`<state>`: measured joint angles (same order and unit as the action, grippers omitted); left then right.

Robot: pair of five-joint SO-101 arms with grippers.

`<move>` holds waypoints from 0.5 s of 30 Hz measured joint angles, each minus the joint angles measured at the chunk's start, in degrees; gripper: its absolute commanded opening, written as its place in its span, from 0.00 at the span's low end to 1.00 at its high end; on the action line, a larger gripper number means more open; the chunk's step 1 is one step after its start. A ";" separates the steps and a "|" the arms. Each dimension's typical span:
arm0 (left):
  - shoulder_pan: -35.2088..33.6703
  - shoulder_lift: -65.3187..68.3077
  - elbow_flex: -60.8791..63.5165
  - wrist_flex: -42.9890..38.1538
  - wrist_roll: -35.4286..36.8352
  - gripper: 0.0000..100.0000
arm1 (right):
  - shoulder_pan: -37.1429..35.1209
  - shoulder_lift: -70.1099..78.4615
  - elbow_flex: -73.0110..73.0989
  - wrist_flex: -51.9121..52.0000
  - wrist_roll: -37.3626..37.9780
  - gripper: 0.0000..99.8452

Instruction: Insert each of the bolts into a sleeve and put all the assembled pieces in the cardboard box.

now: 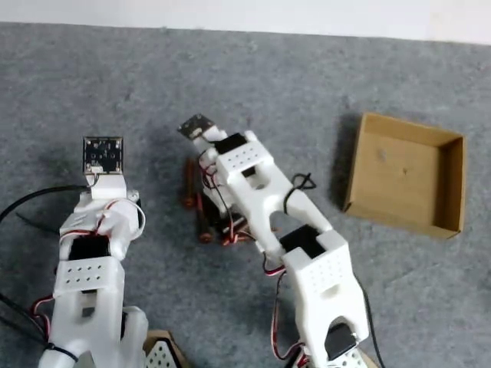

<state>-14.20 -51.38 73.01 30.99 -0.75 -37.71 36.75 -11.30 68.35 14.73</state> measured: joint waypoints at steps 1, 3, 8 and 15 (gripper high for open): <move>0.00 0.00 0.00 0.00 0.00 0.01 | 0.00 0.00 0.00 -0.35 0.00 0.15; 0.00 0.00 0.00 0.00 0.00 0.01 | 0.00 0.00 0.00 -1.76 0.00 0.15; 0.00 0.00 0.00 0.00 0.00 0.01 | -0.70 0.09 0.00 -2.46 3.08 0.15; 0.00 0.00 0.00 0.00 0.00 0.01 | -0.62 0.09 0.00 -2.73 3.52 0.01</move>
<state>-14.20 -51.38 73.01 30.99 -0.75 -38.33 36.84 -11.30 65.63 18.24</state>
